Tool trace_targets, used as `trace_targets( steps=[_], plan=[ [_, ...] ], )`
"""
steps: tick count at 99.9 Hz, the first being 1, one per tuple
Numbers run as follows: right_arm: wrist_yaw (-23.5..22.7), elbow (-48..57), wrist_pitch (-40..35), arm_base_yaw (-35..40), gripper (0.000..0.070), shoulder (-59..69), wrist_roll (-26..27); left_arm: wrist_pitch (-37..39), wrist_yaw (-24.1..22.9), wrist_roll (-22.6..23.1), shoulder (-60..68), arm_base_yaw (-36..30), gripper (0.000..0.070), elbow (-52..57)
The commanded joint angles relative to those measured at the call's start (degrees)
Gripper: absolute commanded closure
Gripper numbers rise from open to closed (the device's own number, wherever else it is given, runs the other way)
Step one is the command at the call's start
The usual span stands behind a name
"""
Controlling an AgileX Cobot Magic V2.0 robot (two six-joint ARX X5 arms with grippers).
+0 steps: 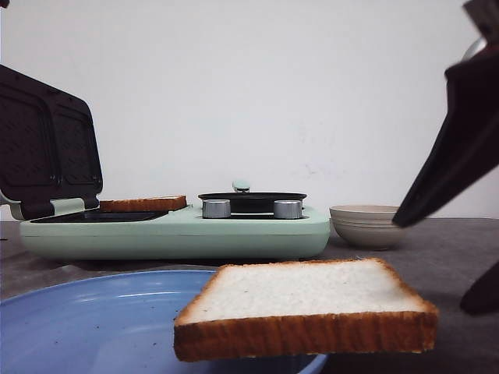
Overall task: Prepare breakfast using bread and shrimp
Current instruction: 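Grasp the remaining bread slice on the blue plate with the right gripper, then lift the bread with the right gripper over to the sandwich press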
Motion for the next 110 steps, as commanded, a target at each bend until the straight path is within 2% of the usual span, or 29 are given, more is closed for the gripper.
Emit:
trace_targets(
  steps=[1,44,49,59,63,86,110],
  plan=[
    [0.2,0.1,1.5,0.9,0.0318,1.9,0.8,0.8,0.0,-0.3,0.2,-0.3,0.0,0.5],
    [-0.4,0.1,12.9,5.6,0.033,11.5,4.5,0.6,0.0,-0.3,0.2,-1.1,0.0,0.5],
    [-0.3,0.1,13.2,5.9,0.0394,11.8,4.5,0.6,0.0,-0.3,0.2,-1.2,0.0,0.5],
    [-0.2,0.1,13.4,6.4,0.0641,12.1,4.5,0.7,0.0,-0.3,0.2,-1.4,0.0,0.5],
    [-0.2,0.1,13.4,6.6,0.07,12.0,4.5,0.7,0.0,-0.3,0.2,-1.5,0.0,0.5],
    [0.0,0.1,14.8,6.7,0.07,11.9,4.5,0.6,0.0,-0.3,0.2,-1.9,0.0,0.5],
    [-0.4,0.2,23.4,6.7,0.07,9.9,7.8,0.6,0.0,-0.4,0.2,-2.2,0.0,0.5]
  ],
)
